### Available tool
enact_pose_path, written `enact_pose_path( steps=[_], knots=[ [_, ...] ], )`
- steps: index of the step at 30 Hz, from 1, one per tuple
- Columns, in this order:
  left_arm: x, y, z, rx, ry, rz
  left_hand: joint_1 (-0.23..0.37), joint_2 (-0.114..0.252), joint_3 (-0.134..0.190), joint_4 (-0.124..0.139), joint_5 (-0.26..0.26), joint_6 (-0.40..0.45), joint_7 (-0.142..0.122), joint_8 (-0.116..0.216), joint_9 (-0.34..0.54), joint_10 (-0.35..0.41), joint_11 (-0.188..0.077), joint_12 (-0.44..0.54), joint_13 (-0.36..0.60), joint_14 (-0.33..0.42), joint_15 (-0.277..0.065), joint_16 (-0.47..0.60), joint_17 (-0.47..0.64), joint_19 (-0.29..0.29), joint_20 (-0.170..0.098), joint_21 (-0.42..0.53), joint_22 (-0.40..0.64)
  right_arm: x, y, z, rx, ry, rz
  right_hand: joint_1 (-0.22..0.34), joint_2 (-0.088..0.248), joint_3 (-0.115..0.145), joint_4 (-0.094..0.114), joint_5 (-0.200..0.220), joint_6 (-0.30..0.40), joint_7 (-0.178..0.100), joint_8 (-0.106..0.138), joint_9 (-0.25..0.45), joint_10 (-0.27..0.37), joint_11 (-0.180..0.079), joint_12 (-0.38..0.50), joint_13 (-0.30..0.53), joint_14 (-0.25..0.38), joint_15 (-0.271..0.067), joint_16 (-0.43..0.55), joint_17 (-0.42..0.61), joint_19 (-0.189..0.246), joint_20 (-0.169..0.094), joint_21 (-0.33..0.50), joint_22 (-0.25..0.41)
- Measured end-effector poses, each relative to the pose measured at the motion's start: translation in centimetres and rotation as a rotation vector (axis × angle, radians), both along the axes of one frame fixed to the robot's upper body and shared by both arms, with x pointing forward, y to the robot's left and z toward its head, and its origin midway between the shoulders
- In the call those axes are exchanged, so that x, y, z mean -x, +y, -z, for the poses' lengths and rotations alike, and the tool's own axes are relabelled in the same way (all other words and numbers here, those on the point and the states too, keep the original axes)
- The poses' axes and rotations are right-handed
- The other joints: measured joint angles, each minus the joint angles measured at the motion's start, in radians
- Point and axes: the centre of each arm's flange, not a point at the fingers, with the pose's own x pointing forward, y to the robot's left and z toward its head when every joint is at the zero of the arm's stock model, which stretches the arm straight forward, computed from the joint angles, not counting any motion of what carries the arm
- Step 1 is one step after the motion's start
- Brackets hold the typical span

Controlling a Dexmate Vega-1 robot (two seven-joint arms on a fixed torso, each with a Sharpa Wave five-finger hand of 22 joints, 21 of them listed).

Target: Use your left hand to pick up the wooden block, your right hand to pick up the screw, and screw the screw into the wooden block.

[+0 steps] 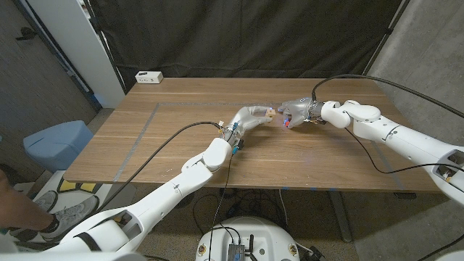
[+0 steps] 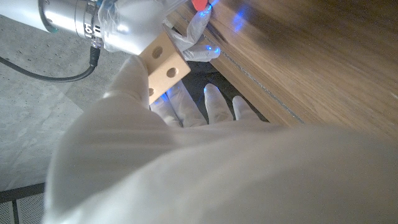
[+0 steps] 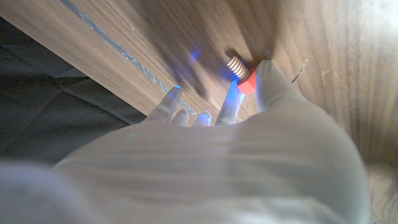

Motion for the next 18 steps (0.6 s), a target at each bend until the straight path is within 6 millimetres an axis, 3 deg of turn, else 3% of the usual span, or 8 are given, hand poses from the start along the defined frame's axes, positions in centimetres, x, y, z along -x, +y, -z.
enact_pose_path(
  steps=[18],
  knots=[
    [-0.05,-0.11,0.04,-0.001,-0.001,0.004,0.000,0.000,-0.002,-0.002,0.000,0.000,0.000,0.000,0.001,0.000,0.000,-0.002,-0.001,0.000,0.000,0.000,0.000,0.000,0.000,0.000,0.000,0.26,-0.19,-0.18,-0.003,-0.013,-0.004,0.012,-0.001,0.000,0.000,0.000,0.007,0.000,0.015,0.008,0.019,0.002,0.004,0.000,0.013,0.003,0.004,0.000,0.012,-0.001,0.000,0.000]
  ],
)
